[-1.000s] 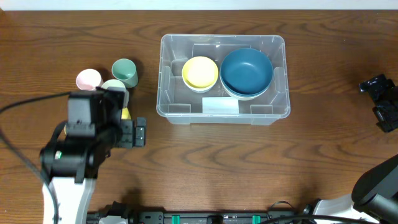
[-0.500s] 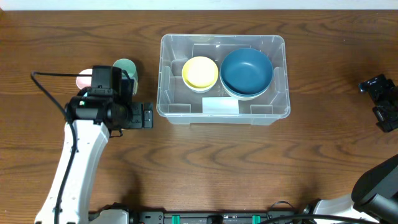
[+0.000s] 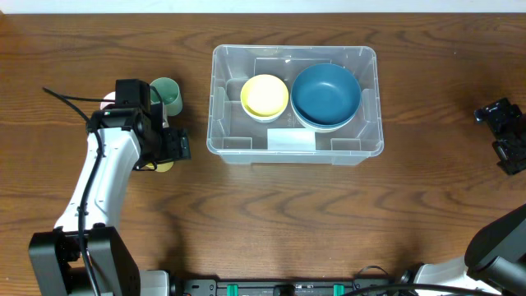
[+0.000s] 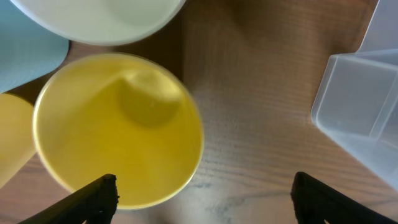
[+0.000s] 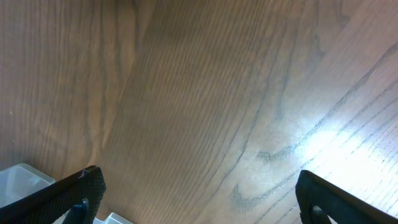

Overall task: Pack container
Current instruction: 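Move the left gripper to the yellow cup and grasp it, then lift the yellow cup and carry it over the container with the left gripper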

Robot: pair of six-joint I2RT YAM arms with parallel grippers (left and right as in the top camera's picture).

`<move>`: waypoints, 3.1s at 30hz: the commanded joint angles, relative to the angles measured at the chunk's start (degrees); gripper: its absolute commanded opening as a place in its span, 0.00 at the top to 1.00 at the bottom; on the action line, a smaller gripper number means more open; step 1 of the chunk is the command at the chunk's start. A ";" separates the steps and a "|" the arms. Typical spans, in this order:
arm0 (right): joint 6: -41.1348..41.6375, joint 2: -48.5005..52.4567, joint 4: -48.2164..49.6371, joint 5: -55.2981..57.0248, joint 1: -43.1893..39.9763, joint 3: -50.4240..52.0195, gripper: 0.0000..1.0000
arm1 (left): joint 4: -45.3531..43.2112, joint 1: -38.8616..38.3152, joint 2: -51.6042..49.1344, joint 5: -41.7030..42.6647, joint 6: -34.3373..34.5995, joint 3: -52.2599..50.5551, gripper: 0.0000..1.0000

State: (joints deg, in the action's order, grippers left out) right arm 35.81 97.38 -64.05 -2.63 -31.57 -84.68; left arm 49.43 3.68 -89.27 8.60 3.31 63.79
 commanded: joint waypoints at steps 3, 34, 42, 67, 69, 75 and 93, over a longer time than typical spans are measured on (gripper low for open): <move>0.81 0.24 -0.04 0.04 -0.39 -0.28 0.01 | -1.18 0.11 -1.31 -0.63 -0.96 0.87 0.24; 0.81 0.24 -0.04 0.04 -0.39 -0.28 0.01 | 0.57 0.11 -0.61 -0.61 -2.10 1.31 0.94; 0.81 0.24 -0.04 0.04 -0.39 -0.28 0.01 | 7.76 0.09 17.46 2.01 -1.49 3.21 0.94; 0.81 0.24 -0.04 0.04 -0.39 -0.28 0.01 | 11.41 -25.68 -0.11 3.78 -5.99 36.54 0.94; 0.81 0.24 -0.04 0.04 -0.39 -0.28 0.01 | 11.39 -27.87 -4.17 3.76 -7.54 37.48 0.94; 0.81 0.24 -0.04 0.04 -0.39 -0.28 0.01 | 11.58 -33.09 -13.16 0.79 -10.67 37.83 0.94; 0.81 0.24 -0.04 0.04 -0.39 -0.28 0.01 | 12.24 -40.83 -22.38 0.79 -14.27 37.70 0.94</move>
State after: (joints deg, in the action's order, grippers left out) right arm 35.81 97.38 -64.05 -2.66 -31.57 -84.68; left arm 61.34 -36.47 -109.12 10.09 -9.08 100.29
